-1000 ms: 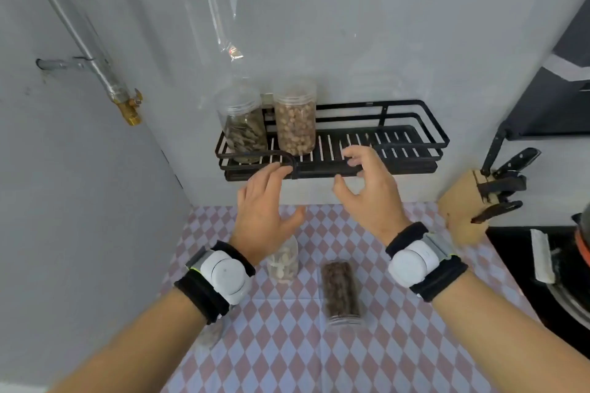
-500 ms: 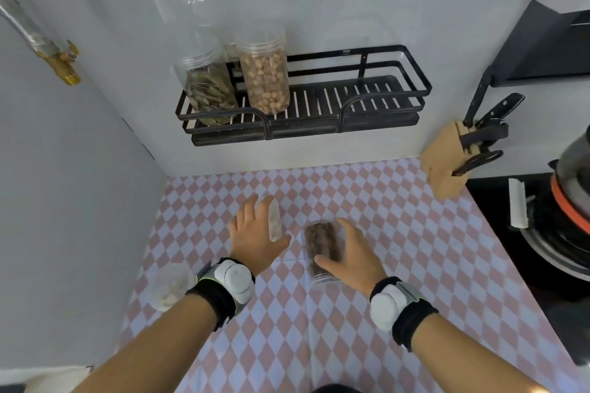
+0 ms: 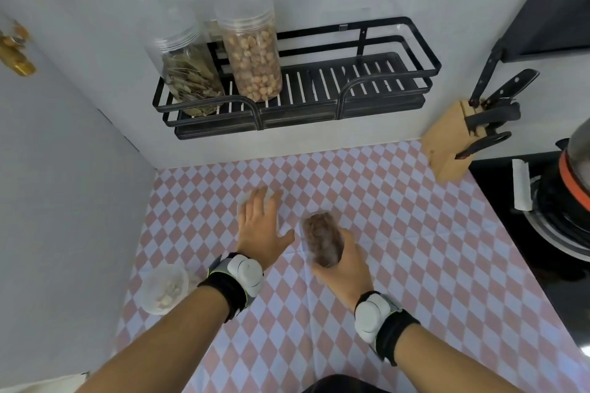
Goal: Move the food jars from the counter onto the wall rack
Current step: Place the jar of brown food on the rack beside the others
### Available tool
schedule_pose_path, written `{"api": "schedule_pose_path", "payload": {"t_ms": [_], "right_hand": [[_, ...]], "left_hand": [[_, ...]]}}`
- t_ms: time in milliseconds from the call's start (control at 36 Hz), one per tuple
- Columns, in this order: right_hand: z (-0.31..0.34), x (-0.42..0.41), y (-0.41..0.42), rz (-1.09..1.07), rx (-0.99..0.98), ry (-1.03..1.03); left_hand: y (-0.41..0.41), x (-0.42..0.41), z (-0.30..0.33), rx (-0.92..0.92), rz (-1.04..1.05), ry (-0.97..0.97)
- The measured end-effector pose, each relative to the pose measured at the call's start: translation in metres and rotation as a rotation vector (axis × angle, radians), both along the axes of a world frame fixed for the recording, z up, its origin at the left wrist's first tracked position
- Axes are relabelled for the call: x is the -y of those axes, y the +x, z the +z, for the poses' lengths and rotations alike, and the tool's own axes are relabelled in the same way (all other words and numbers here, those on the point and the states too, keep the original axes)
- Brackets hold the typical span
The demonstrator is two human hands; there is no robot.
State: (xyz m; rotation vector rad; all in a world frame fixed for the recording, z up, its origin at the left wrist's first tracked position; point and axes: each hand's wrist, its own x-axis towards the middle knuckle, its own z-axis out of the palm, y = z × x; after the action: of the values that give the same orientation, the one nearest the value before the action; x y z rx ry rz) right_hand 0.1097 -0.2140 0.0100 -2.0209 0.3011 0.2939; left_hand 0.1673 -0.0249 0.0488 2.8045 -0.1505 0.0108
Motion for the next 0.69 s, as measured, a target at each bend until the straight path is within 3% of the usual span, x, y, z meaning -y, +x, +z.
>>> {"api": "schedule_pose_path", "payload": {"t_ms": [111,194,361,556,694], "right_hand": [[0.014,0.008,0.002,-0.043,0.059,-0.02],[0.025,0.014,0.006,-0.052,0.109,-0.025],[0.057,0.023,0.012,0.01,0.255,-0.036],[0.112,0.024,0.018,0.06,0.417,0.0],[0.163,0.027,0.029,0.065,0.581,0.078]], "left_hand": [[-0.007,0.004,-0.002,0.02,-0.285,0.011],[-0.012,0.01,-0.002,-0.029,-0.386,0.005],[-0.018,0.028,0.007,-0.046,-0.414,-0.094],[-0.017,0.044,0.043,-0.106,-0.341,-0.407],[-0.003,0.047,0.096,0.002,-0.302,-0.583]]}}
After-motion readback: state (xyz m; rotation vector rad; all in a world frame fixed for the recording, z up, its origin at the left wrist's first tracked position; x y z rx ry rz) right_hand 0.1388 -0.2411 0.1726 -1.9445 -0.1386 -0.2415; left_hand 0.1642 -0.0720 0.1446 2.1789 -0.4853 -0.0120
